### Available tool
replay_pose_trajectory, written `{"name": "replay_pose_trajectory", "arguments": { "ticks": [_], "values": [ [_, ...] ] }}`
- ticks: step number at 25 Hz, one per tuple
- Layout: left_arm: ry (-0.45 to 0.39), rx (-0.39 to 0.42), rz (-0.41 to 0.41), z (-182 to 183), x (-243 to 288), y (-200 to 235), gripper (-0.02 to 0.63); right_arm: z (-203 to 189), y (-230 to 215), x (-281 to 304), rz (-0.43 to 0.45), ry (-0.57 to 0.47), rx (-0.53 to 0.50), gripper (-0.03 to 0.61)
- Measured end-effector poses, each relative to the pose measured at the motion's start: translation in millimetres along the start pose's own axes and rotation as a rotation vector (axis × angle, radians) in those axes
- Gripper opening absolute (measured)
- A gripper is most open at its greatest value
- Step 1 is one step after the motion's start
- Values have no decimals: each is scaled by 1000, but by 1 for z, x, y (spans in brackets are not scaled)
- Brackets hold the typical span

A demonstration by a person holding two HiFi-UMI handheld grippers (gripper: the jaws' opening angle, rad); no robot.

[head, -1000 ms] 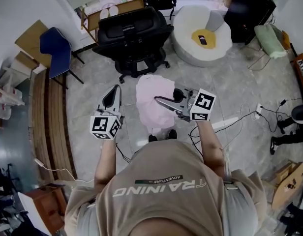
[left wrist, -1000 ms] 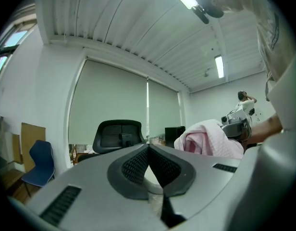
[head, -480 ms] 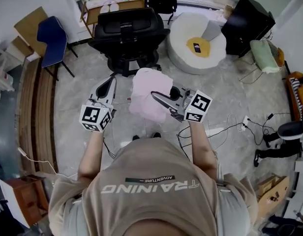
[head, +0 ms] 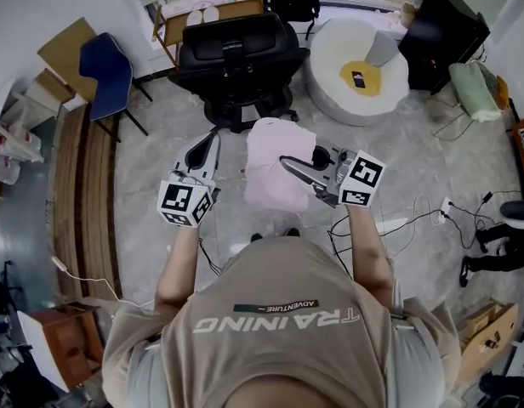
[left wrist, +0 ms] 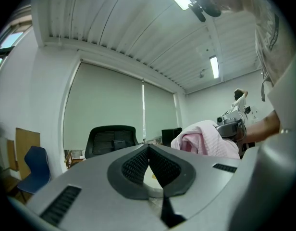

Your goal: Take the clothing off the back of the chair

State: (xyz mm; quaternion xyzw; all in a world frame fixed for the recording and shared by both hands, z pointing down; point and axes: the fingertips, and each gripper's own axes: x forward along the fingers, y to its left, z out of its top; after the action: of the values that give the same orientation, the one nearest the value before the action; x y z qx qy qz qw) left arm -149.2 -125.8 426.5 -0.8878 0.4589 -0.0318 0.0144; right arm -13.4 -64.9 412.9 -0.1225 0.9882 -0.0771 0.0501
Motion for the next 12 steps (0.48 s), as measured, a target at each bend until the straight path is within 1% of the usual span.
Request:
{"name": "replay_pose_trajectory", "arguments": {
  "ticks": [5, 12],
  "values": [
    [-11, 10, 14, 4, 0, 9, 12, -2, -2, 3, -7, -5, -8, 100],
    [-11, 11, 13, 5, 3, 12, 12, -2, -8, 10, -20, -1, -22, 98]
  ]
}}
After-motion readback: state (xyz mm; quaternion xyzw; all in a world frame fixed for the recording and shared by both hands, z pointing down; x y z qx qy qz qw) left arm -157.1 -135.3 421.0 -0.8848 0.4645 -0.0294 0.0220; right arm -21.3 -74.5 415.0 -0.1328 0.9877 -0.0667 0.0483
